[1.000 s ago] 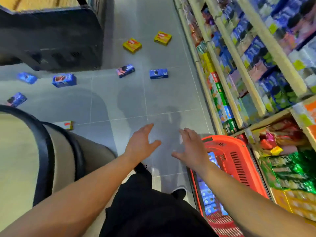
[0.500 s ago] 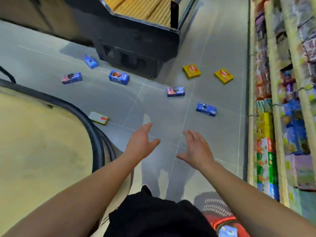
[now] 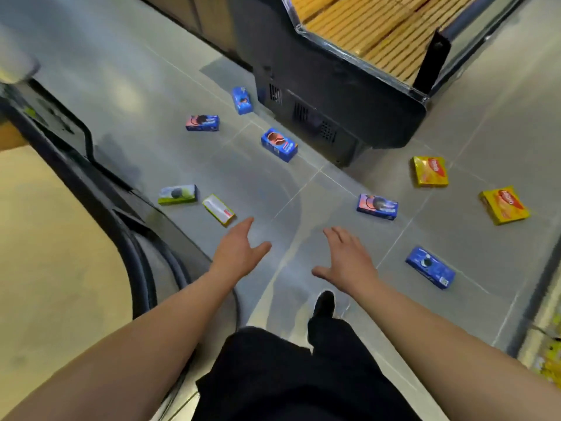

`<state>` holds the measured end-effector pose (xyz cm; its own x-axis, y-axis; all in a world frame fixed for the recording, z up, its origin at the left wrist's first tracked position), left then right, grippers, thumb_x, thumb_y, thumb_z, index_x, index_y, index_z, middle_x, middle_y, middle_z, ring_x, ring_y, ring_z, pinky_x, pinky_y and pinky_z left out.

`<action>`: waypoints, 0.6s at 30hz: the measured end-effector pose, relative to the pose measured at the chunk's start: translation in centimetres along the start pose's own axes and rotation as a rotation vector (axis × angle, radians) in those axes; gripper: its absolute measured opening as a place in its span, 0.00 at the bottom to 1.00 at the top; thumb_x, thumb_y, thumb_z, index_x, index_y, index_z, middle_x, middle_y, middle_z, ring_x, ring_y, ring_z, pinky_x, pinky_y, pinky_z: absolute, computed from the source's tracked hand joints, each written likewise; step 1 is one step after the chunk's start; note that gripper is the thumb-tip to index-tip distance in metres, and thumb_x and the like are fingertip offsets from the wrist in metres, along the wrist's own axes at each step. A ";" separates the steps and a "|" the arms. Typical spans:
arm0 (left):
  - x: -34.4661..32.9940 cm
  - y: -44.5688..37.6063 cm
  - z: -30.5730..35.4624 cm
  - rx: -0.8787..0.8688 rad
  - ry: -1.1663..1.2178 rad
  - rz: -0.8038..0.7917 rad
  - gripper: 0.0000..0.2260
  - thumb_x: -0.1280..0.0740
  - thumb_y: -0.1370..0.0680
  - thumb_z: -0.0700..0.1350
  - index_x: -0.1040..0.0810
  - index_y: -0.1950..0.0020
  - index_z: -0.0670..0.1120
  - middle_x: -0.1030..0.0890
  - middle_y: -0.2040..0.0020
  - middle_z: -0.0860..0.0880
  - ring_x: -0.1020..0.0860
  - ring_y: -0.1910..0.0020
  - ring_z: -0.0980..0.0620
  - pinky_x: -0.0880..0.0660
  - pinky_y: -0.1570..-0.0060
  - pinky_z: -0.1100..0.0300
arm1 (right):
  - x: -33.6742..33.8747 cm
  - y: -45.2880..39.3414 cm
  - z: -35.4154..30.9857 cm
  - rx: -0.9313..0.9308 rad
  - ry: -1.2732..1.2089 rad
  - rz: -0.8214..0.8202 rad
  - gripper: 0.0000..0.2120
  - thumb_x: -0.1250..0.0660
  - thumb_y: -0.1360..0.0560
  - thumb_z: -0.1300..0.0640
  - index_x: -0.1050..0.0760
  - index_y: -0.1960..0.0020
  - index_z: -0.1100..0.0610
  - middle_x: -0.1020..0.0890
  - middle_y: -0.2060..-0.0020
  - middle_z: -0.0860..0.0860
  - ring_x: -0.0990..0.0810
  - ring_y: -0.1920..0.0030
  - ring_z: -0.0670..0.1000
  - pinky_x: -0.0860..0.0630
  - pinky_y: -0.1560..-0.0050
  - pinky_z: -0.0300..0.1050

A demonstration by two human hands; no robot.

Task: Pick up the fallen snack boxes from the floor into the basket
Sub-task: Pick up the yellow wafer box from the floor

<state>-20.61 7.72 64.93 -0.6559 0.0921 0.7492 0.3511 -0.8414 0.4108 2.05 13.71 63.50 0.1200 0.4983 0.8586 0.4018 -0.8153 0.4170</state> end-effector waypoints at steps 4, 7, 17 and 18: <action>1.4 -3.6 1.6 0.126 0.109 0.082 0.34 0.30 0.27 0.57 0.37 0.25 0.50 0.31 0.27 0.47 0.32 0.30 0.47 0.35 0.33 0.55 | 3.8 -6.6 0.6 0.111 0.067 -0.063 0.44 0.29 0.30 0.39 0.45 0.22 0.53 0.40 0.24 0.52 0.41 0.25 0.55 0.41 0.27 0.48; 2.5 -6.3 1.5 0.223 0.160 0.126 0.34 0.31 0.27 0.58 0.38 0.24 0.51 0.31 0.28 0.46 0.32 0.30 0.45 0.34 0.35 0.55 | 5.6 -12.0 -0.6 0.187 0.117 -0.109 0.45 0.28 0.31 0.38 0.45 0.22 0.52 0.40 0.24 0.52 0.39 0.25 0.55 0.39 0.28 0.49; 7.4 -17.6 -5.3 0.443 0.368 0.184 0.30 0.31 0.25 0.53 0.38 0.25 0.51 0.30 0.29 0.46 0.32 0.30 0.47 0.35 0.37 0.59 | 4.6 -30.4 -12.0 0.360 0.204 -0.263 0.44 0.28 0.31 0.39 0.42 0.23 0.55 0.37 0.25 0.54 0.37 0.26 0.58 0.38 0.27 0.52; 8.1 -19.5 -6.7 0.477 0.377 0.174 0.31 0.31 0.25 0.53 0.38 0.25 0.50 0.30 0.29 0.46 0.32 0.30 0.46 0.35 0.36 0.59 | 4.1 -32.5 -13.4 0.358 0.196 -0.284 0.43 0.28 0.31 0.39 0.41 0.23 0.55 0.36 0.26 0.55 0.36 0.27 0.58 0.37 0.28 0.52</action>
<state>-37.23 21.29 59.45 -0.7224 -0.2920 0.6268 0.6759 -0.4895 0.5509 -22.72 38.31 57.51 -0.1989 0.5931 0.7802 0.6843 -0.4858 0.5437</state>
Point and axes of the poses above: each hand's wrist, its own y-axis away from the middle knuckle, its own x-axis out of the back of the hand, z = x × y, the point moved 2 cm from there along -y, towards the middle knuckle
